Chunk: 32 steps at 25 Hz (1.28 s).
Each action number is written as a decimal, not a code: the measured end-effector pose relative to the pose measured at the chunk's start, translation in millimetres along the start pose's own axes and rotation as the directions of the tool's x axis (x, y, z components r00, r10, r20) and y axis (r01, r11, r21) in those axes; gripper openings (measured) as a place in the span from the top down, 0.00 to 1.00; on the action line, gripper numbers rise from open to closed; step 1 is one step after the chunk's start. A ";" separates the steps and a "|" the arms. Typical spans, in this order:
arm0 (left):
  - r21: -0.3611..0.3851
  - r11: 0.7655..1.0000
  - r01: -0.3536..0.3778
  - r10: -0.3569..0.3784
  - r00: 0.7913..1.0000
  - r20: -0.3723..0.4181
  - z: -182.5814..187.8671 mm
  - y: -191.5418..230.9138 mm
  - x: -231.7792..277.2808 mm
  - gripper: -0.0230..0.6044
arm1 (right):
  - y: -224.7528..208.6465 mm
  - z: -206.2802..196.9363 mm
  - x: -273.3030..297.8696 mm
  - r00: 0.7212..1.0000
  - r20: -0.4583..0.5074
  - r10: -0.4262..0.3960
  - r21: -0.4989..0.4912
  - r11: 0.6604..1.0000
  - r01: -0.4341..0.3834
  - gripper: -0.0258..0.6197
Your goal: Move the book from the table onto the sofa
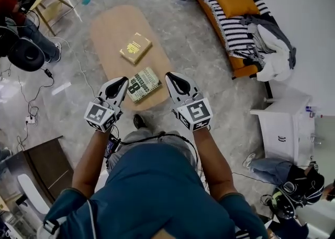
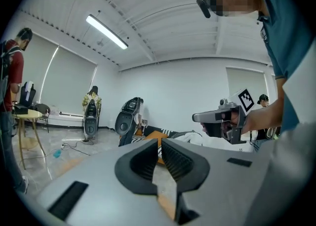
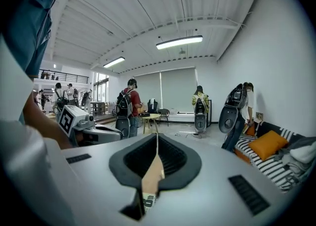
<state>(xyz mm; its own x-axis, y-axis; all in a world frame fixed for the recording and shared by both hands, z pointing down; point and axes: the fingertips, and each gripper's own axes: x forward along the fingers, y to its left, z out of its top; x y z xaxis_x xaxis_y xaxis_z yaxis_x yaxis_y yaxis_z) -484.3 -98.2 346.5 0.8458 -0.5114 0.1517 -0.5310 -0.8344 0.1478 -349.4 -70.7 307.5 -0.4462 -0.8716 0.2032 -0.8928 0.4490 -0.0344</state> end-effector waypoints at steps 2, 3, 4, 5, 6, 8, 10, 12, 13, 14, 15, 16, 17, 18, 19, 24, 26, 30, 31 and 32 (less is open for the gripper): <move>-0.019 1.000 -0.004 0.004 1.000 -0.014 -9.7 18.2 6.1 0.96 | -4.2 -6.9 18.2 1.000 -0.019 0.002 0.010 1.000 -0.002 0.94; -0.028 1.000 -0.011 0.010 1.000 -0.023 -14.3 26.8 7.8 0.96 | -5.3 -11.6 26.9 1.000 -0.030 0.005 0.019 1.000 -0.005 0.94; -0.040 0.999 -0.021 0.020 0.999 -0.031 -19.2 34.8 8.7 0.96 | -6.0 -17.2 35.2 0.999 -0.042 0.011 0.027 1.000 -0.010 0.94; -0.055 0.998 -0.034 0.032 0.999 -0.040 -24.4 42.1 8.9 0.96 | -6.5 -23.2 43.0 0.998 -0.056 0.019 0.032 0.999 -0.017 0.94; -0.070 0.996 -0.049 0.045 0.998 -0.048 -30.1 48.6 8.8 0.96 | -7.5 -29.6 50.6 0.997 -0.070 0.029 0.037 0.999 -0.027 0.94; -0.097 0.992 -0.077 0.070 0.995 -0.073 -43.2 59.8 10.3 0.96 | -12.6 -43.3 66.1 0.994 -0.098 0.049 0.051 0.998 -0.044 0.94; -0.120 0.987 -0.103 0.090 0.990 -0.110 -58.8 70.3 16.2 0.95 | -21.7 -58.1 82.2 0.990 -0.126 0.066 0.072 0.996 -0.057 0.93; -0.144 0.981 -0.129 0.107 0.983 -0.151 -77.7 81.0 23.2 0.94 | -30.4 -75.4 99.3 0.984 -0.155 0.090 0.095 0.993 -0.076 0.92; -0.158 0.977 -0.146 0.119 0.978 -0.172 -87.9 86.7 26.3 0.93 | -33.9 -84.7 108.4 0.979 -0.172 0.106 0.105 0.991 -0.089 0.91; -0.173 0.971 -0.166 0.132 0.973 -0.191 -98.1 92.7 29.3 0.92 | -37.0 -94.3 117.5 0.974 -0.190 0.123 0.113 0.988 -0.103 0.89; -0.191 0.964 -0.185 0.145 0.967 -0.208 -108.4 98.6 32.3 0.91 | -40.1 -103.9 126.3 0.968 -0.207 0.139 0.120 0.986 -0.116 0.86; -0.210 0.956 -0.205 0.156 0.962 -0.225 -119.0 104.2 35.7 0.89 | -43.6 -114.1 134.8 0.962 -0.225 0.152 0.127 0.984 -0.126 0.84; -0.229 0.947 -0.223 0.167 0.956 -0.241 -130.2 109.8 39.5 0.86 | -47.5 -124.9 143.1 0.956 -0.244 0.164 0.133 0.982 -0.134 0.82; -0.249 0.938 -0.241 0.175 0.950 -0.258 -142.4 115.4 43.5 0.84 | -51.6 -136.5 151.7 0.949 -0.263 0.173 0.141 0.980 -0.140 0.80; -0.269 0.928 -0.259 0.183 0.943 -0.277 -155.6 121.3 47.6 0.81 | -55.6 -148.7 160.6 0.942 -0.282 0.183 0.150 0.978 -0.145 0.77; -0.340 0.867 -0.364 0.222 0.893 -0.392 -232.0 148.7 67.0 0.60 | -72.0 -221.2 200.1 0.892 -0.384 0.237 0.217 0.963 -0.163 0.65; -0.366 0.836 -0.408 0.236 0.870 -0.432 -262.8 157.9 72.3 0.49 | -76.1 -255.6 212.9 0.864 -0.431 0.260 0.240 0.956 -0.168 0.62; -0.400 0.786 -0.471 0.238 0.828 -0.507 -324.6 169.4 78.5 0.42 | -84.2 -329.9 233.1 0.798 -0.528 0.291 0.287 0.945 -0.156 0.58; -0.406 0.776 -0.483 0.233 0.818 -0.526 -340.5 170.7 79.1 0.42 | -86.0 -348.6 236.5 0.778 -0.552 0.300 0.301 0.942 -0.150 0.57; -0.411 0.766 -0.495 0.229 0.807 -0.545 -356.2 172.2 79.4 0.42 | -87.7 -366.7 239.4 0.758 -0.575 0.308 0.315 0.938 -0.143 0.55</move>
<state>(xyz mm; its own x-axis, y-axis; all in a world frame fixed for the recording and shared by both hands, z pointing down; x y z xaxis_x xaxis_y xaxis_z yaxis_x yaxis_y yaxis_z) -526.7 -209.3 732.1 0.5331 -0.4913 0.6888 -0.8460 -0.3017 0.4396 -355.5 -246.6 718.0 -0.5784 -0.4093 0.7057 -0.7933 0.4838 -0.3696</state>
